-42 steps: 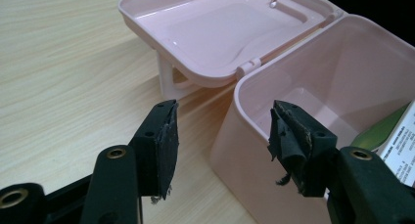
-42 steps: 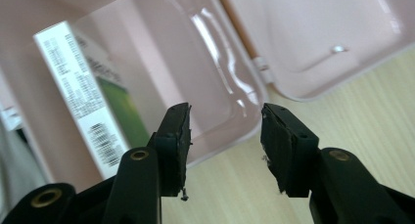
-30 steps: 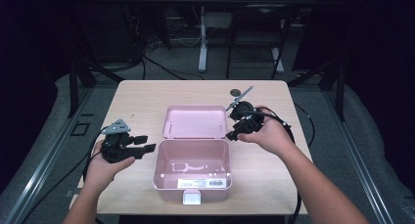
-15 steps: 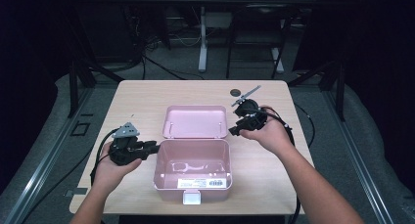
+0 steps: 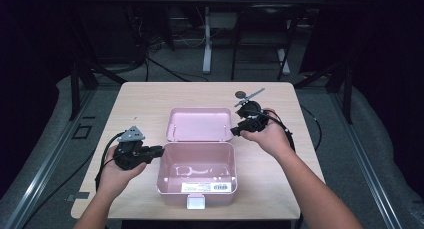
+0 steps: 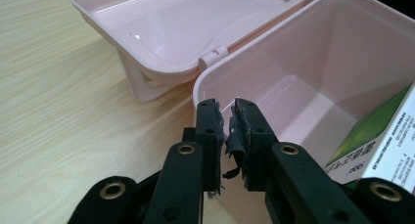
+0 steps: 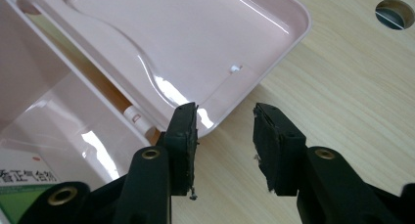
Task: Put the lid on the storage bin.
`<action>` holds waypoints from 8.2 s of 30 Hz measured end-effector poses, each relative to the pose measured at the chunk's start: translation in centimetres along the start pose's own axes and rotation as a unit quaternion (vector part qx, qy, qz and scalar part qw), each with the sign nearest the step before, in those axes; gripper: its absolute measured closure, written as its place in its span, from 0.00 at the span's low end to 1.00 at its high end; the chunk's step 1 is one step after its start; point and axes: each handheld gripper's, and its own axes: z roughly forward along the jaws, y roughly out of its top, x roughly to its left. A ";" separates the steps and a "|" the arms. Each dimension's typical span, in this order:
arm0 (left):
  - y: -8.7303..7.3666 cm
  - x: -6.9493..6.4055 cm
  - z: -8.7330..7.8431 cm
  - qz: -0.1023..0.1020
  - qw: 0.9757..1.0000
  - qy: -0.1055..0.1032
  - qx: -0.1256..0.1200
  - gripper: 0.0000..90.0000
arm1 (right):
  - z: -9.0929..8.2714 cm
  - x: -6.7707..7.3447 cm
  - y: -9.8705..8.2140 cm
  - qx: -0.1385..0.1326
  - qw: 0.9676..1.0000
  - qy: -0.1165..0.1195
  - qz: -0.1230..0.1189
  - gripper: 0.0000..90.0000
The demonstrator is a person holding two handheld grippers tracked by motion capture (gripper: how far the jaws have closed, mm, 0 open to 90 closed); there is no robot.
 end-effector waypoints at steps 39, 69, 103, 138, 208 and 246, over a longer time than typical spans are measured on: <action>-0.1 -0.1 0.0 0.000 1.000 0.005 -0.004 0.90 | 5.3 -2.7 1.4 -0.040 0.993 -0.041 0.102 0.72; -0.1 -0.1 0.0 -0.002 1.000 0.004 -0.003 0.90 | 8.0 -3.6 2.4 -0.048 0.981 -0.063 0.180 0.84; -0.1 -0.1 0.0 -0.002 1.000 0.006 -0.004 0.90 | 8.0 -2.6 3.1 -0.052 0.973 -0.095 0.204 0.89; 0.0 -0.2 0.0 0.001 1.000 0.009 0.000 0.90 | 4.6 -1.6 3.9 -0.088 0.972 -0.109 0.186 0.93; 0.0 -0.3 0.1 -0.003 1.000 0.014 -0.001 0.91 | -3.8 3.5 0.1 -0.226 0.963 -0.113 0.093 0.96; -0.1 -0.4 0.1 -0.018 1.000 0.016 -0.004 0.90 | -4.8 5.3 -2.0 -0.272 0.952 -0.113 0.077 0.96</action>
